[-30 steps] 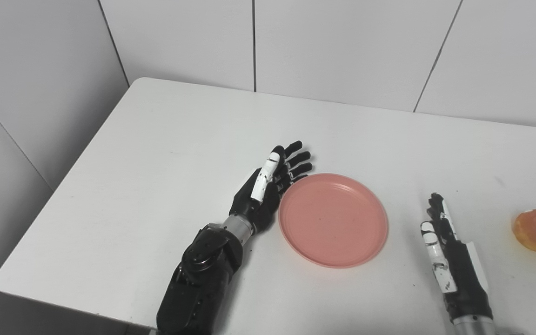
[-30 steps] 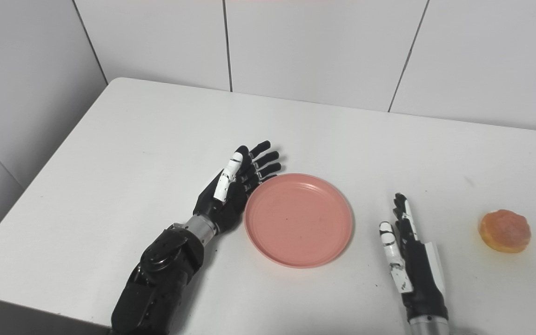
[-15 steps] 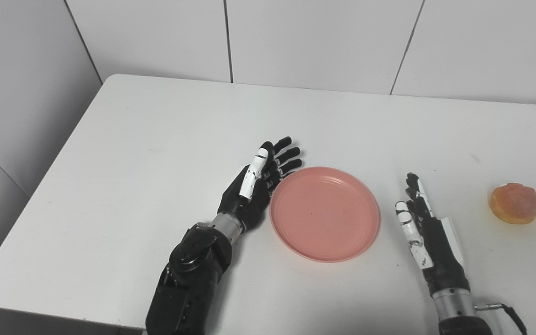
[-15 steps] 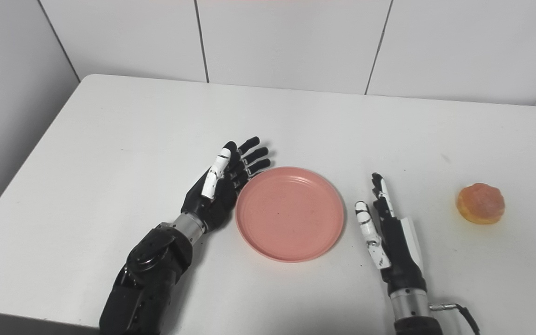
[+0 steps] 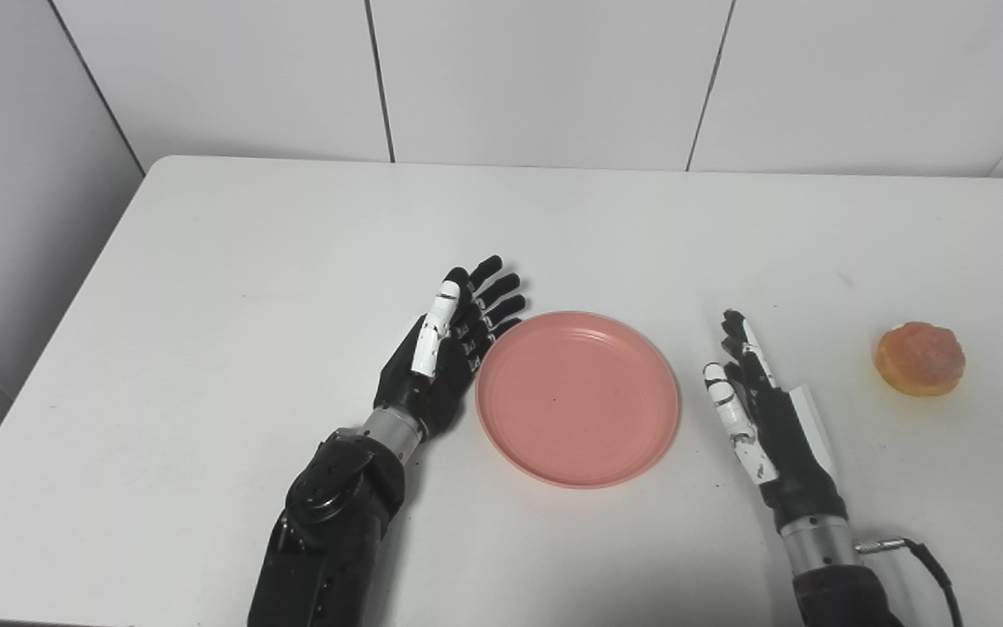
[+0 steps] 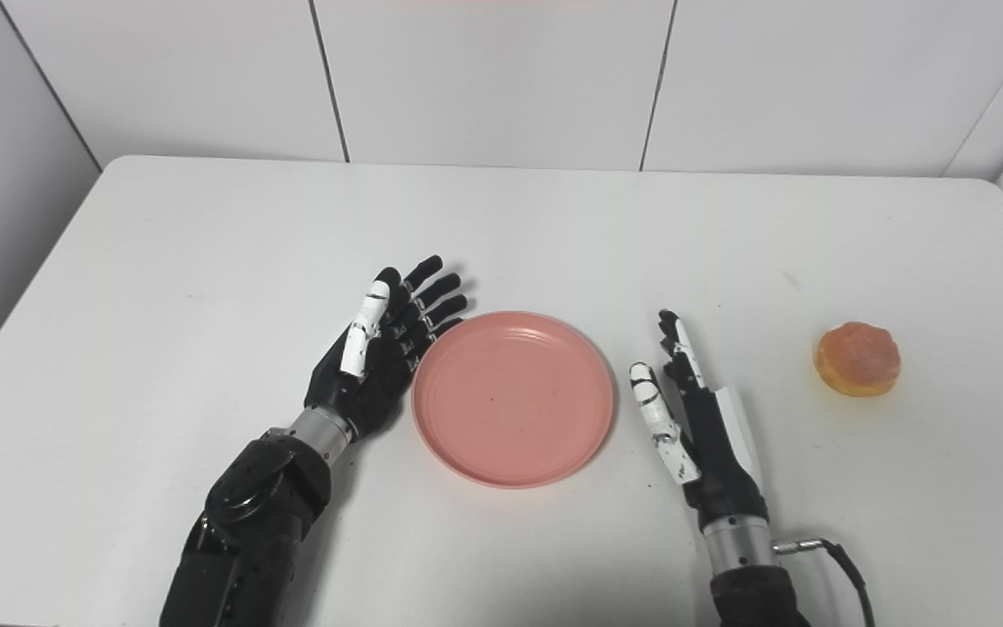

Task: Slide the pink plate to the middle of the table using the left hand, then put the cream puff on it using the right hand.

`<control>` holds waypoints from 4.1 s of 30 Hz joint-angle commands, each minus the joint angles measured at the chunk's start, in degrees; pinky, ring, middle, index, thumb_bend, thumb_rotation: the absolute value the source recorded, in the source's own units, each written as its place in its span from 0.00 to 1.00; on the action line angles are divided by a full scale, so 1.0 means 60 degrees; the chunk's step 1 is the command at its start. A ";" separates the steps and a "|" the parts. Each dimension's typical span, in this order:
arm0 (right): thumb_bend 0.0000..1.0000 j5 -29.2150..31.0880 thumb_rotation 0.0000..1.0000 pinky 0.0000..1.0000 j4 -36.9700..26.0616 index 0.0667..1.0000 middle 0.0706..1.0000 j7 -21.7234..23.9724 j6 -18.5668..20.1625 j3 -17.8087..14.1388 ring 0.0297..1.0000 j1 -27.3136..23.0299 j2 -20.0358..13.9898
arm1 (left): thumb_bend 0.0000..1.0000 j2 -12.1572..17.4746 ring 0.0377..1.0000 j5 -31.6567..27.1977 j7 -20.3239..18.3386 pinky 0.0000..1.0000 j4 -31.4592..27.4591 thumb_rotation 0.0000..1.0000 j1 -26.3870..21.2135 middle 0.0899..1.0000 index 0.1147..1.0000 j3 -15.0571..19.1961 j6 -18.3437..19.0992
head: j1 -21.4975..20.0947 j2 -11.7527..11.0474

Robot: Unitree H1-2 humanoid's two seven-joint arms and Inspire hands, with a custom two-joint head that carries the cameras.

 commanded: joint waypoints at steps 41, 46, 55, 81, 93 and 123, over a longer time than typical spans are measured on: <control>0.81 -0.4620 0.74 0.78 -0.1499 0.95 0.94 -0.0956 0.0975 -0.1496 0.88 -0.2409 -0.0738 | 0.43 0.1356 0.91 -0.1297 -0.1881 0.93 0.2563 1.00 -0.0434 0.92 0.93 0.1223 -0.1179 | -0.3939 -0.0678; 0.86 -0.5090 0.68 0.72 -0.1372 0.96 0.95 -0.0892 0.1441 -0.1583 0.87 -0.2461 -0.0949 | 0.42 0.1492 0.92 -0.1341 -0.1838 0.92 0.2536 1.00 -0.0488 0.92 0.93 0.1267 -0.1034 | -0.4153 -0.0625; 0.93 -0.5578 0.67 0.64 -0.0977 0.97 0.95 -0.0868 0.2257 -0.1800 0.84 -0.2517 -0.1083 | 0.42 0.1625 0.90 -0.1330 -0.1685 0.92 0.2554 1.00 -0.0570 0.91 0.92 0.1319 -0.0882 | -0.4492 -0.0510; 1.00 -0.5540 0.74 0.76 -0.0031 1.00 0.96 -0.0902 0.3645 -0.2353 0.90 -0.2298 -0.1870 | 0.42 0.1729 0.90 -0.1360 -0.1546 0.92 0.2317 1.00 -0.0545 0.91 0.91 0.1328 -0.0567 | -0.4871 -0.0430; 1.00 -0.5592 0.74 0.84 0.0324 1.00 0.97 -0.0047 0.3875 -0.2387 0.94 -0.2267 -0.2073 | 0.42 0.1799 0.91 -0.1348 -0.1568 0.92 0.2213 1.00 -0.0541 0.92 0.93 0.1269 -0.0477 | -0.4925 -0.0389; 1.00 -0.6209 0.62 0.77 0.0692 1.00 0.97 0.1396 0.3887 -0.2663 0.92 -0.2495 -0.1494 | 0.43 0.1790 0.89 -0.1422 -0.1506 0.90 0.1944 1.00 -0.0520 0.91 0.91 0.1269 -0.0259 | -0.4947 -0.0164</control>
